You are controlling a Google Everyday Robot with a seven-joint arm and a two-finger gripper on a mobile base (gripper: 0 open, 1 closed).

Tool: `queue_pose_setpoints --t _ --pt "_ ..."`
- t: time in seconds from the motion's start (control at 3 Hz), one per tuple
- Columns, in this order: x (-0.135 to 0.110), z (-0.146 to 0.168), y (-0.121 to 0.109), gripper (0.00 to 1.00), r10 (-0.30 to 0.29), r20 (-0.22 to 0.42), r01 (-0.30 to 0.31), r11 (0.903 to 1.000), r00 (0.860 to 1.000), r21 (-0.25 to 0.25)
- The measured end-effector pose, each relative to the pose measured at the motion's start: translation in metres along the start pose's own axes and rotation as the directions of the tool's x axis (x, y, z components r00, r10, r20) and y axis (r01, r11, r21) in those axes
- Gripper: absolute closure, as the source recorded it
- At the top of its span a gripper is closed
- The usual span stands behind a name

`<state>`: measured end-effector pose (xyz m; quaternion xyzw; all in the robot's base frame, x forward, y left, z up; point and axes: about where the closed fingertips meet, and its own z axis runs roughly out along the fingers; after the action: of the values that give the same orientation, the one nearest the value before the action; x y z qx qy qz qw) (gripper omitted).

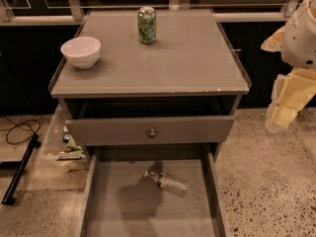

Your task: Pick water bottle from middle drawer and place on counter

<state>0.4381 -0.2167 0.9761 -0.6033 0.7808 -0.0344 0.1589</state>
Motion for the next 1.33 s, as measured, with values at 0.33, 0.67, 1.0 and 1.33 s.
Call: queue_pose_setpoints --t 0.33,0.67,1.0,1.33 --pt "0.0 0.0 0.0 0.0 0.0 0.0 0.0 1.0 1.0 -0.001" --pt "-0.005 0.012 0.002 0.0 0.001 0.012 -0.001 0.9998 1.0 -0.021" --pt "-0.005 0.046 0.013 0.0 0.012 0.034 -0.009 0.9971 0.999 -0.076" --pt "-0.005 0.046 0.013 0.0 0.012 0.034 -0.009 0.997 0.999 -0.076"
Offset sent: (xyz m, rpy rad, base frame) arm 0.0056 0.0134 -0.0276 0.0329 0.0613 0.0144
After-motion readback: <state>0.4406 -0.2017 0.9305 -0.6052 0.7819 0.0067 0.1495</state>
